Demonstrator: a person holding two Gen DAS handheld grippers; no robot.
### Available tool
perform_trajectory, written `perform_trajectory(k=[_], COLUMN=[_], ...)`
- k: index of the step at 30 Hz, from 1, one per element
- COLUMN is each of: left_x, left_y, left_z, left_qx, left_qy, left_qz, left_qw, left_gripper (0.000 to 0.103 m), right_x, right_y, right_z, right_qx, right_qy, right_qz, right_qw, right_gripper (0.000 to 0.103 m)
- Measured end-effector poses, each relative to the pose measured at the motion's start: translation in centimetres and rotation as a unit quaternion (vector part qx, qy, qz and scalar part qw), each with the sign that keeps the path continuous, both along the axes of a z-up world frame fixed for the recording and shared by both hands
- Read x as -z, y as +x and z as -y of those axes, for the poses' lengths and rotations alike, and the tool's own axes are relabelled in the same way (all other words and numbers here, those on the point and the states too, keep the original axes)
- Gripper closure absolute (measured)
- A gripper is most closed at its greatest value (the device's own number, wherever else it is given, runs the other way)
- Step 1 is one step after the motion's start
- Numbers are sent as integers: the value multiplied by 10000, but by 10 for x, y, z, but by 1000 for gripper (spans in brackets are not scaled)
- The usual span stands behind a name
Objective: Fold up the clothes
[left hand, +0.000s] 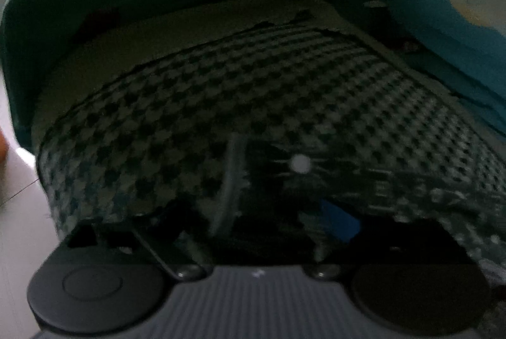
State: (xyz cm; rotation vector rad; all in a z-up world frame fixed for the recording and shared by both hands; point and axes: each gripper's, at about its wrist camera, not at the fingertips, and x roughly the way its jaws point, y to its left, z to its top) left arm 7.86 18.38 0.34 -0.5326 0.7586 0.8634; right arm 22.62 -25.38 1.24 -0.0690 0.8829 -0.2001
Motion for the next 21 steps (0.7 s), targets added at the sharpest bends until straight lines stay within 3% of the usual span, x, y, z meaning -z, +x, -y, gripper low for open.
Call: perform_trajectory(k=[2, 3, 6, 13, 15, 19, 21], left_x=[-3, -5, -11, -20, -23, -28, -30], left_y=[4, 6, 10, 28, 33, 41, 40], left_z=[6, 9, 16, 50, 65, 101, 119], left_qx=[172, 248, 599, 1754, 2205, 3234, 3538], left_qy=[45, 89, -59, -386, -458, -520, -450], left_qz=[98, 157, 498, 913, 1053, 1228, 1226], left_qw=[9998, 9995, 9969, 9795, 9686, 9368, 9261], left_gripper=[36, 50, 63, 73, 73, 73, 67], right_x=[0, 1, 1, 2, 1, -1, -4], right_y=[0, 1, 1, 1, 0, -1, -3], right_z=[-1, -1, -2, -5, -6, -9, -10], right_qx=[-19, -25, -37, -93, -133, -229, -334], right_qy=[-6, -15, -55, -80, -60, 19, 140], right_qz=[-9, -10, -13, 40, 74, 177, 266], right_qw=[10000, 10000, 10000, 9999, 9999, 9996, 9990], right_gripper=[35, 35, 35, 35, 35, 35, 35])
